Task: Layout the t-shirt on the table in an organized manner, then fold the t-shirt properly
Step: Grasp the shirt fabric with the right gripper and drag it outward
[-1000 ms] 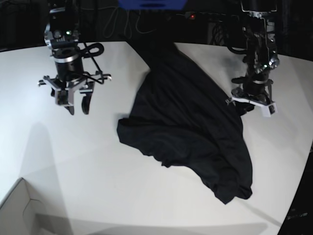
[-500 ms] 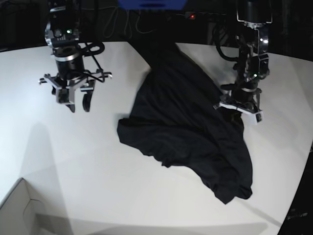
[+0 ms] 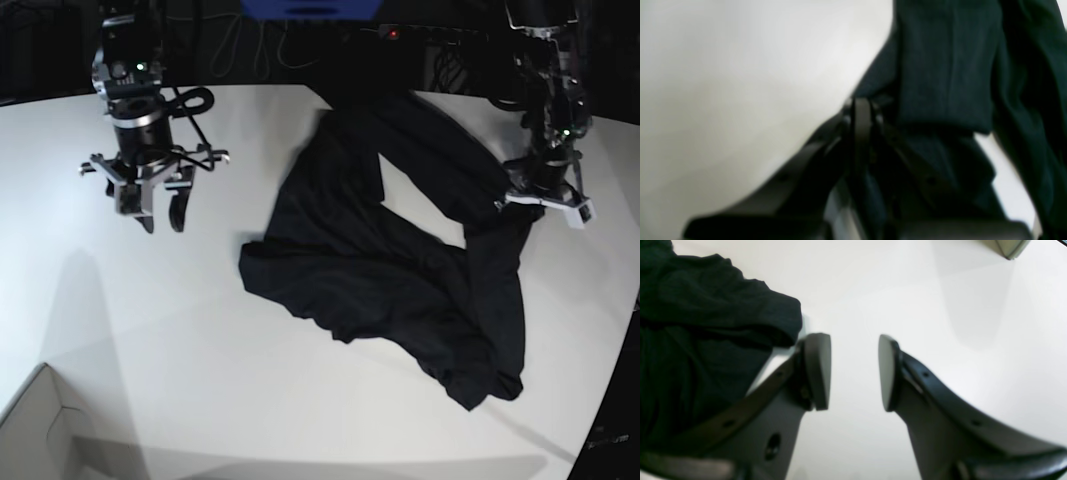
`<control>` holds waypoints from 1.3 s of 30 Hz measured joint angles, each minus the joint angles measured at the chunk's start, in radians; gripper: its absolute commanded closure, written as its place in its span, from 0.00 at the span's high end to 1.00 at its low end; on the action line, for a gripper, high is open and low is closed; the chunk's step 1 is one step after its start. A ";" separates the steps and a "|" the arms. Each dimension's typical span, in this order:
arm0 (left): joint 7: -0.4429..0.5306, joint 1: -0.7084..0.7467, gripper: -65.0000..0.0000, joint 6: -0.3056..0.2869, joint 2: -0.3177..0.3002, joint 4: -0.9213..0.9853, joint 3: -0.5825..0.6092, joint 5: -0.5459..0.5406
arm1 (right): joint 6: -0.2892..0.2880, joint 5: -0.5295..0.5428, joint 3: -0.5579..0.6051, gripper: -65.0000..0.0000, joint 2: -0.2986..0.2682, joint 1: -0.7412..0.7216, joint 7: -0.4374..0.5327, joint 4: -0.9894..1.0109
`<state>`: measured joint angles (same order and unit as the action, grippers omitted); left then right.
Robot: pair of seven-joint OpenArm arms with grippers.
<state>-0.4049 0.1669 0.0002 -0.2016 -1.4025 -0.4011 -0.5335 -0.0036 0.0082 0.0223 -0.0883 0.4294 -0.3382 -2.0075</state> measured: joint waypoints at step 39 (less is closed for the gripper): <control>-0.003 -0.011 0.01 -0.003 -0.145 0.117 -0.187 0.000 | -0.001 0.000 0.441 0.37 0.117 -0.666 -0.397 0.356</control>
<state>-0.4076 0.1562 -0.0032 -0.3470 -1.2850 -0.5877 -0.5331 -0.0044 0.0078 0.4633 0.0284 -0.2367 -0.7353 -1.6512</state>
